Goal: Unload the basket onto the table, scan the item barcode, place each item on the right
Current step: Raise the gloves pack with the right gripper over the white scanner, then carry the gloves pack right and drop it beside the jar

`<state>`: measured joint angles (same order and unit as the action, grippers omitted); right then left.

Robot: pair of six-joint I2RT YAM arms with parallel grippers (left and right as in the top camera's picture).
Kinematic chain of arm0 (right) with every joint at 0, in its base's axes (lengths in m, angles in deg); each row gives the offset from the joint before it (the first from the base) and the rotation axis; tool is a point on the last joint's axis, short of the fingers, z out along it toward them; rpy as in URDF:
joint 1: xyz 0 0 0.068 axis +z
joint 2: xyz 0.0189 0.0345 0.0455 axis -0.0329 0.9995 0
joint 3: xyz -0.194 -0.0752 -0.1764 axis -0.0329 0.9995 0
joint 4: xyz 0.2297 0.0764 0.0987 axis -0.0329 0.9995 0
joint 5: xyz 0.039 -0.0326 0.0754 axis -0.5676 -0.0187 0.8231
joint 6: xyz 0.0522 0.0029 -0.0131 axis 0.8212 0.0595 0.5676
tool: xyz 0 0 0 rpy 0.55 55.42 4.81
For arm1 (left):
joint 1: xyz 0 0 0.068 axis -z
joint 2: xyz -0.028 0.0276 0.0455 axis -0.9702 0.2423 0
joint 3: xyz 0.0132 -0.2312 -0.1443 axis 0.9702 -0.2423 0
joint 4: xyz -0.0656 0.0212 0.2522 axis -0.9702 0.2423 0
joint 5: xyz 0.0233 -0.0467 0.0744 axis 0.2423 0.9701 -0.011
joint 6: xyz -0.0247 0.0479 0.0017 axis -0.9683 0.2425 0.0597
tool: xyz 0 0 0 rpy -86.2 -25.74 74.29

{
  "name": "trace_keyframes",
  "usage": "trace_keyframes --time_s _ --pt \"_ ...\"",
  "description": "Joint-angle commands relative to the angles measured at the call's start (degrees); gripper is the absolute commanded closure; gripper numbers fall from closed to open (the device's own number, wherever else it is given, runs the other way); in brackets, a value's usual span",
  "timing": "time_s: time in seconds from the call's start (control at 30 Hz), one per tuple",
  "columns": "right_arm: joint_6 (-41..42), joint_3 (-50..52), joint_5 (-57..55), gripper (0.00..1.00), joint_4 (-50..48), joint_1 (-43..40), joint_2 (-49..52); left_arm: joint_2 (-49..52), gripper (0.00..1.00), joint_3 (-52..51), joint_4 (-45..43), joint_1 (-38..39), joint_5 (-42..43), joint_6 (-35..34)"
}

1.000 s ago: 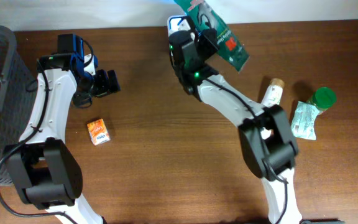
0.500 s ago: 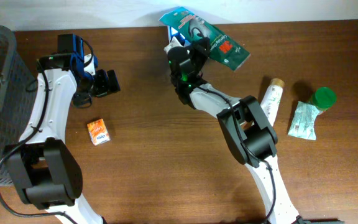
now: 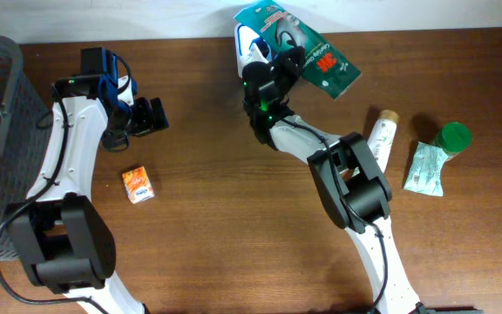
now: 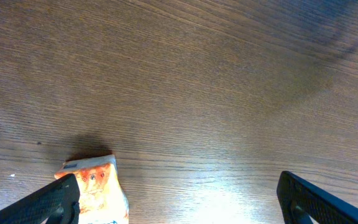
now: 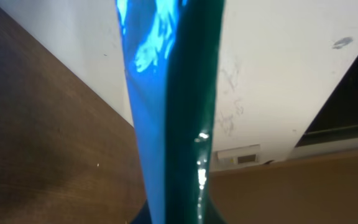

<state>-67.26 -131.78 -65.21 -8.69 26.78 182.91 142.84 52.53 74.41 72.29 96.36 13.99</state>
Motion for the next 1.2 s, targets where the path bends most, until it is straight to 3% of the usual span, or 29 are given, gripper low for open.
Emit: trace_keyframes --time_s 0.0,0.13,0.23,0.27,0.4,0.43,0.5,0.63,0.73,0.87,1.0,1.17 --pt "-0.39 -0.7 -4.42 0.96 -0.74 2.43 -3.69 0.09 0.01 0.09 -0.09 -0.24 -0.2 0.48" --pt "-0.17 -0.7 -6.29 0.96 0.44 3.21 -10.45 0.09 0.01 0.09 -0.09 -0.24 -0.22 0.48" --pt "0.55 -0.68 -6.32 0.96 7.1 3.21 -18.21 0.09 0.01 0.09 -0.09 -0.24 -0.2 0.48" --pt "4.7 -0.68 -6.29 0.96 10.51 3.26 -22.05 0.09 0.01 0.09 -0.09 -0.24 -0.2 0.48" --pt "31.32 -0.7 0.87 0.96 41.86 5.14 -40.68 0.09 0.01 0.09 -0.09 -0.24 -0.2 0.48" --pt "35.1 -0.7 2.1 0.96 45.46 5.14 -42.36 0.09 0.01 0.09 -0.09 -0.24 -0.22 0.48" --pt "53.13 -0.7 15.89 0.96 64.54 4.46 -50.12 0.09 0.01 0.09 -0.09 -0.24 -0.2 0.48" --pt "75.12 -0.7 53.29 0.96 87.45 -6.58 -58.14 0.09 0.01 0.09 -0.09 -0.24 -0.2 0.48" --pt "77.13 1.49 73.33 0.96 93.68 -17.64 -56.3 0.09 0.01 0.09 -0.09 -0.24 -0.2 0.48" --pt "78.55 9.18 87.43 0.96 93.15 -29.05 -51.08 0.09 0.01 0.09 -0.09 -0.24 -0.22 0.48" --pt "74.66 16.76 90.25 0.96 89.96 -35.82 -43.74 0.09 0.01 0.09 -0.09 -0.24 -0.2 0.48" --pt "69.0 17.94 93.35 0.96 89.77 -40.89 -33.62 0.09 0.01 0.09 -0.09 -0.24 -0.2 0.48"
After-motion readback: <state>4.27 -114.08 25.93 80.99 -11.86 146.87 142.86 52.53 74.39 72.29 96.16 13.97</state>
